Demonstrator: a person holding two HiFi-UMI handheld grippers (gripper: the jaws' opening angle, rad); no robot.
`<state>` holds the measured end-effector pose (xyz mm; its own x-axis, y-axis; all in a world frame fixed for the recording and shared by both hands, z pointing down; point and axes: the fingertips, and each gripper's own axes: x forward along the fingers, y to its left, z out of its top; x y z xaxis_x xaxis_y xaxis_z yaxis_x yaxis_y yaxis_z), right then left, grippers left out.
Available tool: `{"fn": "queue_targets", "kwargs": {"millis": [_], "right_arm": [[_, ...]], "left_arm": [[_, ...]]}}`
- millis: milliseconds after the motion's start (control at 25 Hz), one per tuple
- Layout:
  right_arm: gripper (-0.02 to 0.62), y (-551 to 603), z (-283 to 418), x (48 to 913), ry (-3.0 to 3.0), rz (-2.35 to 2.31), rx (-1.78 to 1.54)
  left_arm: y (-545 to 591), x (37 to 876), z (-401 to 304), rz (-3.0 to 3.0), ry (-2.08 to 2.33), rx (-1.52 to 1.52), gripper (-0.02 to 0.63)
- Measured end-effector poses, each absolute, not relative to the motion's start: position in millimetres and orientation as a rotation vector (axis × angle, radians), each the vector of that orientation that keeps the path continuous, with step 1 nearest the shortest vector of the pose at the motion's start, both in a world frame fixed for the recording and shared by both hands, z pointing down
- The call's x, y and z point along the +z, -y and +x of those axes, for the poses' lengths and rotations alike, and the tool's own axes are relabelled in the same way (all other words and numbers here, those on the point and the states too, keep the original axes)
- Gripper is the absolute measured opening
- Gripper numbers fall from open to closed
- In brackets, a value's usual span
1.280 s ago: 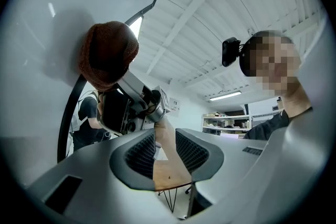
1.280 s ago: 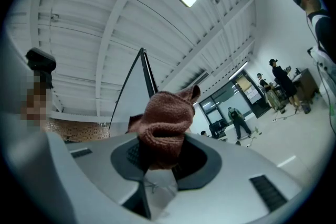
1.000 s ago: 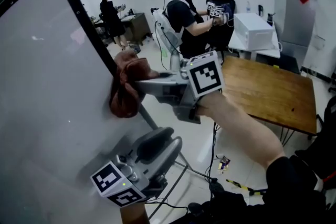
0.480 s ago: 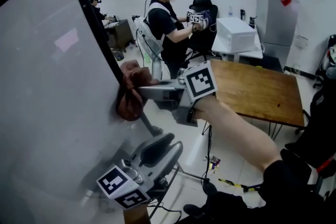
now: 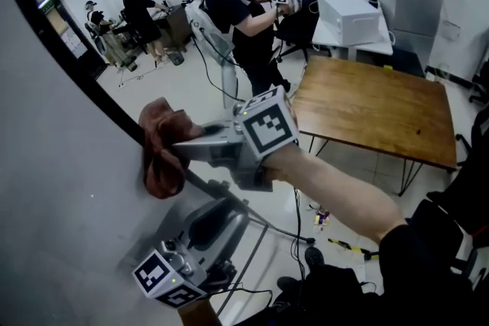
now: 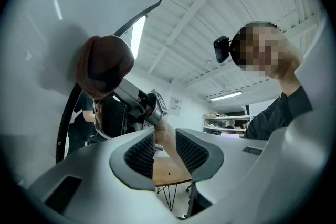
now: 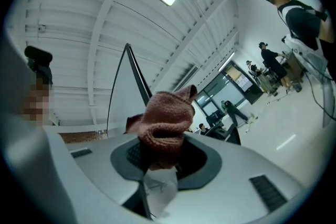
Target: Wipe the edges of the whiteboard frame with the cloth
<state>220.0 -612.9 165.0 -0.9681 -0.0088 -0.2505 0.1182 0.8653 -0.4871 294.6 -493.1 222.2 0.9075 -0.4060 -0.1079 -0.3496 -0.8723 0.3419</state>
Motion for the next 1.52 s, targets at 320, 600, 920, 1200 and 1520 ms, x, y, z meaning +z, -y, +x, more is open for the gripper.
{"fn": "queue_targets", "kwargs": {"millis": [320,600,920,1200,1520], "right_arm": [[0.113,612,231,234,-2.75,0.221,-0.866],[0.112,616,232,231,-2.706,0.243,-0.886],[0.112,612,228,252,-2.694,0.132,-0.919],[0.112,606,219,277,-2.699,-0.016,-0.929],[0.112,604,217,304,-2.721,-0.116,-0.964]], "left_arm": [[509,280,319,2.728,0.654,-0.228,0.115],[513,276,316,2.707,0.69,-0.262,0.115],[501,285,305,2.715,0.618,-0.253,0.115],[483,313,291,2.746,0.518,-0.196,0.115],[475,326,290,2.716,0.456,-0.149,0.115]]}}
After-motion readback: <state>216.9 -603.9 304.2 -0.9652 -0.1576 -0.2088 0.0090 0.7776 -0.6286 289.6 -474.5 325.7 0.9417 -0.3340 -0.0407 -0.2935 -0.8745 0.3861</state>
